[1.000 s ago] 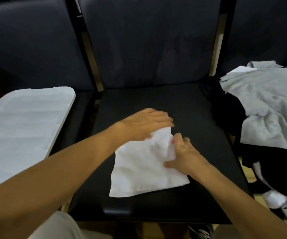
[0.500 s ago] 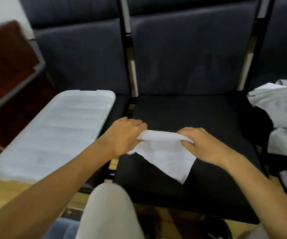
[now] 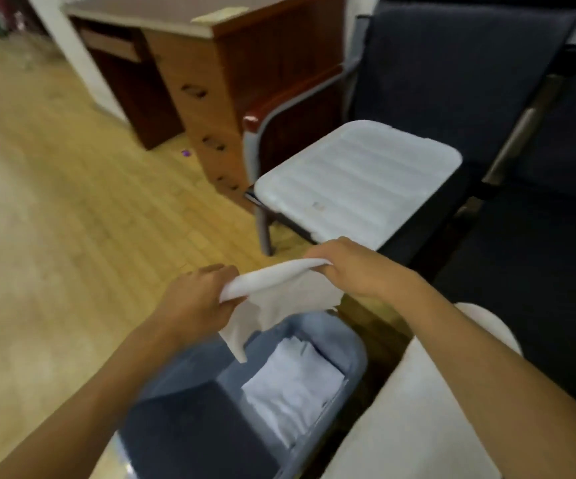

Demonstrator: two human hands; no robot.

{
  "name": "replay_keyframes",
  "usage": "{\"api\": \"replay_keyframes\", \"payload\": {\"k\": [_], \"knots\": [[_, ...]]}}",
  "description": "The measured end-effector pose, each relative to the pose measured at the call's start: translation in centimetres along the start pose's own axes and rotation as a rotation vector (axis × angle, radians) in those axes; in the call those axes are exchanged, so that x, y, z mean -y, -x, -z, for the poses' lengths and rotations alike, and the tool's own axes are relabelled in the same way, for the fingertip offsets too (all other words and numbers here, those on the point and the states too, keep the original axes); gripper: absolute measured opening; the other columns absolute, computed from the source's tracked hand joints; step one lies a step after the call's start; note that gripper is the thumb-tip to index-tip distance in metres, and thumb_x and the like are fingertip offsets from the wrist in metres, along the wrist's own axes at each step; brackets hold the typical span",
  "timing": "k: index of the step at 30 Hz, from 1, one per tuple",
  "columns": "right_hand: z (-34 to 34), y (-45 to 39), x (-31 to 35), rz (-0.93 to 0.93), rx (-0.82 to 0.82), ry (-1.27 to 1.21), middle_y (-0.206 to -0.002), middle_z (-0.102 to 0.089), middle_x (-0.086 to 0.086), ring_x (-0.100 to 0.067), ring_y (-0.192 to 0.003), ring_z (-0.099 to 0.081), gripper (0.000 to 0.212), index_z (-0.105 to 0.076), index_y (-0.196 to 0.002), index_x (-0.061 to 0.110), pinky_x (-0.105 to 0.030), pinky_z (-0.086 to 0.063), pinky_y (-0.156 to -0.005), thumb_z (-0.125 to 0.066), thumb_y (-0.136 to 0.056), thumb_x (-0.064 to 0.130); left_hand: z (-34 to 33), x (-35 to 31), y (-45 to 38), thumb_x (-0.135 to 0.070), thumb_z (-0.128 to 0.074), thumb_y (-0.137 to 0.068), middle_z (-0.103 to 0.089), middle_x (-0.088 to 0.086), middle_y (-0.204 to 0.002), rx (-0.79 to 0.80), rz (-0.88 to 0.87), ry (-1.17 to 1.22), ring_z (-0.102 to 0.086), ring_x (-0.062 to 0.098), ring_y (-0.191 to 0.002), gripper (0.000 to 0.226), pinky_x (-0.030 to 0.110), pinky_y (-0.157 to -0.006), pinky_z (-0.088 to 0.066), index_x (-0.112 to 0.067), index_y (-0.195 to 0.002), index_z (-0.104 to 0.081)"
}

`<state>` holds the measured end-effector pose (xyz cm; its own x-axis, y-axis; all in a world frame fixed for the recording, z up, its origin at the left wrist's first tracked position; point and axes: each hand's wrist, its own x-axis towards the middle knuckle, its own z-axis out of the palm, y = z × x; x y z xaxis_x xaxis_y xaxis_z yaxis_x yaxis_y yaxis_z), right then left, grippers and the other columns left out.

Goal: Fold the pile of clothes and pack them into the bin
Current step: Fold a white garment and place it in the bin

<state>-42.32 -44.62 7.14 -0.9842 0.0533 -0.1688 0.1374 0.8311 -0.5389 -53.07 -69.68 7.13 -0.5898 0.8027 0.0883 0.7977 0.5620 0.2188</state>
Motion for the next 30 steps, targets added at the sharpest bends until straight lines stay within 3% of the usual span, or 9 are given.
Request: {"api": "replay_keyframes", "payload": {"k": [4,9,13,15,17,19,22,26,30], "knots": [[-6.7,-3.9,3.2,-0.027,0.178,0.132,-0.087,-0.059,-0.003,-0.032,-0.081,-0.059,0.033,-0.049,-0.070,0.028,-0.043,-0.050,-0.068,-0.044,-0.097,0.009,-3.4,3.8,6.0,-0.033,-0.061,-0.078,-0.056,-0.010,-0.084,0.118,0.205,0.133,-0.062,0.022,-0.083,0.017,0.033,-0.063,-0.044,-0.024,-0.092,-0.059],[-11.1,-5.3,3.7,-0.075,0.226,0.158,-0.076,-0.055,-0.006,-0.023,-0.066,-0.047,0.032,-0.048,-0.069,0.022,-0.033,-0.032,-0.053,-0.039,-0.092,0.002,-7.5,5.5,8.2,-0.025,-0.065,-0.078,-0.055,-0.013,-0.087,0.158,0.301,0.238,-0.057,0.015,-0.079,0.021,0.029,-0.061,-0.041,-0.034,-0.088,-0.049],[-11.6,-6.5,2.9,-0.043,0.277,0.165,-0.078,-0.057,0.001,-0.021,-0.069,-0.050,0.038,-0.056,-0.073,0.030,-0.036,-0.040,-0.056,-0.041,-0.084,-0.003,-9.2,5.0,8.3,-0.025,-0.065,-0.081,-0.052,-0.009,-0.091,0.094,0.356,0.192,-0.052,0.016,-0.079,0.020,0.029,-0.062,-0.040,-0.027,-0.091,-0.048],[-12.1,-6.3,1.6,-0.011,0.316,0.217,-0.086,-0.060,0.000,-0.024,-0.078,-0.057,0.040,-0.065,-0.089,0.032,-0.042,-0.048,-0.064,-0.045,-0.084,-0.003,-10.7,4.2,8.8,-0.028,-0.064,-0.084,-0.055,-0.005,-0.101,0.116,0.344,0.137,-0.055,0.018,-0.089,0.021,0.029,-0.066,-0.042,-0.024,-0.100,-0.052],[-13.3,-5.3,-0.2,-0.004,0.409,0.303,-0.101,-0.063,-0.004,-0.031,-0.091,-0.062,0.039,-0.065,-0.108,0.029,-0.045,-0.052,-0.074,-0.047,-0.088,0.000,-13.1,3.3,9.6,-0.033,-0.061,-0.086,-0.054,-0.002,-0.110,0.252,0.288,0.101,-0.055,0.020,-0.099,0.029,0.033,-0.074,-0.045,-0.022,-0.112,-0.051],[-14.7,-3.9,-2.2,-0.052,0.628,0.468,-0.123,-0.058,-0.008,-0.034,-0.108,-0.060,0.042,-0.059,-0.124,0.028,-0.039,-0.052,-0.085,-0.047,-0.092,0.003,-15.9,2.5,10.7,-0.041,-0.060,-0.090,-0.051,0.000,-0.121,0.529,0.236,0.191,-0.053,0.023,-0.108,0.041,0.037,-0.087,-0.046,-0.022,-0.123,-0.047],[-15.3,-2.6,-3.6,-0.201,0.810,0.540,-0.131,-0.055,-0.010,-0.031,-0.112,-0.059,0.034,-0.061,-0.126,0.021,-0.033,-0.049,-0.089,-0.053,-0.095,0.010,-19.1,1.8,11.8,-0.048,-0.056,-0.095,-0.045,0.002,-0.137,0.827,0.245,0.371,-0.053,0.023,-0.116,0.052,0.037,-0.098,-0.045,-0.025,-0.139,-0.041],[-14.5,-3.7,-3.8,-0.248,0.617,0.339,-0.125,-0.058,-0.011,-0.030,-0.103,-0.061,0.028,-0.064,-0.121,0.021,-0.037,-0.051,-0.093,-0.046,-0.099,0.022,-19.4,1.6,9.6,-0.038,-0.051,-0.100,-0.052,0.001,-0.131,0.646,0.270,0.430,-0.054,0.020,-0.115,0.036,0.028,-0.098,-0.044,-0.019,-0.131,-0.052],[-12.3,-4.3,-2.7,-0.234,0.516,0.157,-0.124,-0.061,-0.006,-0.023,-0.106,-0.060,0.026,-0.065,-0.119,0.024,-0.042,-0.051,-0.096,-0.049,-0.098,0.026,-17.4,1.3,5.3,-0.030,-0.055,-0.098,-0.063,-0.001,-0.109,0.425,0.238,0.440,-0.059,0.014,-0.095,0.019,0.031,-0.086,-0.050,-0.017,-0.108,-0.065]]}}
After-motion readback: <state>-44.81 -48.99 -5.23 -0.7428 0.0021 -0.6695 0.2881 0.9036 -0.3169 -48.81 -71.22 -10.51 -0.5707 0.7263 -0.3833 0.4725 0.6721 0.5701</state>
